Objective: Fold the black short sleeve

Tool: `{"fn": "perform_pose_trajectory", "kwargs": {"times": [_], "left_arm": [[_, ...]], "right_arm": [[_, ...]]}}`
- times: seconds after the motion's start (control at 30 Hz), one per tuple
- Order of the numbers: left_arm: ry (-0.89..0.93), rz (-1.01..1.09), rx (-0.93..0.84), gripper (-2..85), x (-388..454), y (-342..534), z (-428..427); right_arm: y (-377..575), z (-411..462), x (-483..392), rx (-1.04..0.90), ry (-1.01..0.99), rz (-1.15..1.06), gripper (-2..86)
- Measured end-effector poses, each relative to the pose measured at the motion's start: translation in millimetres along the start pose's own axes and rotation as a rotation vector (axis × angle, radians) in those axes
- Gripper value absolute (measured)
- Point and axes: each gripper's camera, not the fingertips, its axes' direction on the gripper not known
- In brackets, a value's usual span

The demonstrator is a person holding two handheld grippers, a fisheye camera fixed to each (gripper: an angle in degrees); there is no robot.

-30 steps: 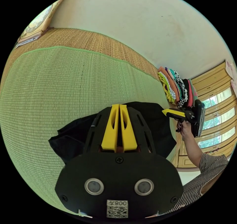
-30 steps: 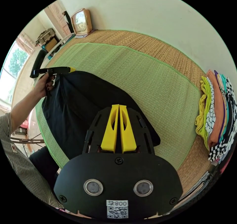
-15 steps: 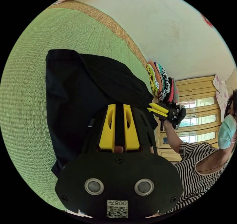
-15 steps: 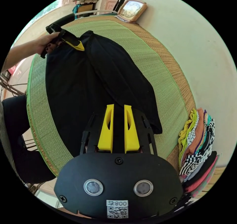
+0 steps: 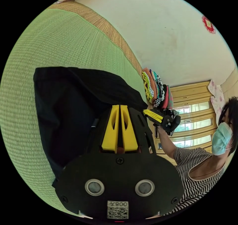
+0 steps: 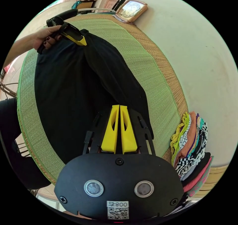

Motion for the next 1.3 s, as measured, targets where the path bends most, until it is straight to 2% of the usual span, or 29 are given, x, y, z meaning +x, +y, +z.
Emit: {"fn": "perform_pose_trajectory", "kwargs": {"times": [0.23,0.4,0.6,0.73,0.9,1.07,1.23,1.3], "left_arm": [[-0.014,0.02,0.038,2.3,15,-59,-14],[-0.067,0.014,0.018,5.9,11,-73,-9],[-0.037,0.098,0.079,7.1,22,-28,-47],[-0.132,0.093,0.03,6.7,15,12,-62],[-0.192,0.04,0.007,5.9,-5,28,-65],[-0.182,0.066,0.04,7.1,10,53,-96],[-0.255,0.028,0.047,9.3,4,108,-144],[-0.26,-0.015,0.043,9.8,-7,127,-156]], "right_arm": [[-25,-25,92,0.02,-0.072,0.15,0.3],[-20,-22,176,0.004,-0.272,0.386,2.6],[52,-72,224,0.07,-0.322,0.591,6.1],[98,-95,232,0.075,-0.374,0.684,5.2],[100,-81,252,-0.082,-0.363,0.696,1.9],[120,-125,291,0.019,-0.482,0.79,4.4],[179,-192,281,0.055,-0.598,0.862,6.3],[219,-213,271,0.055,-0.664,0.954,7.1]]}}
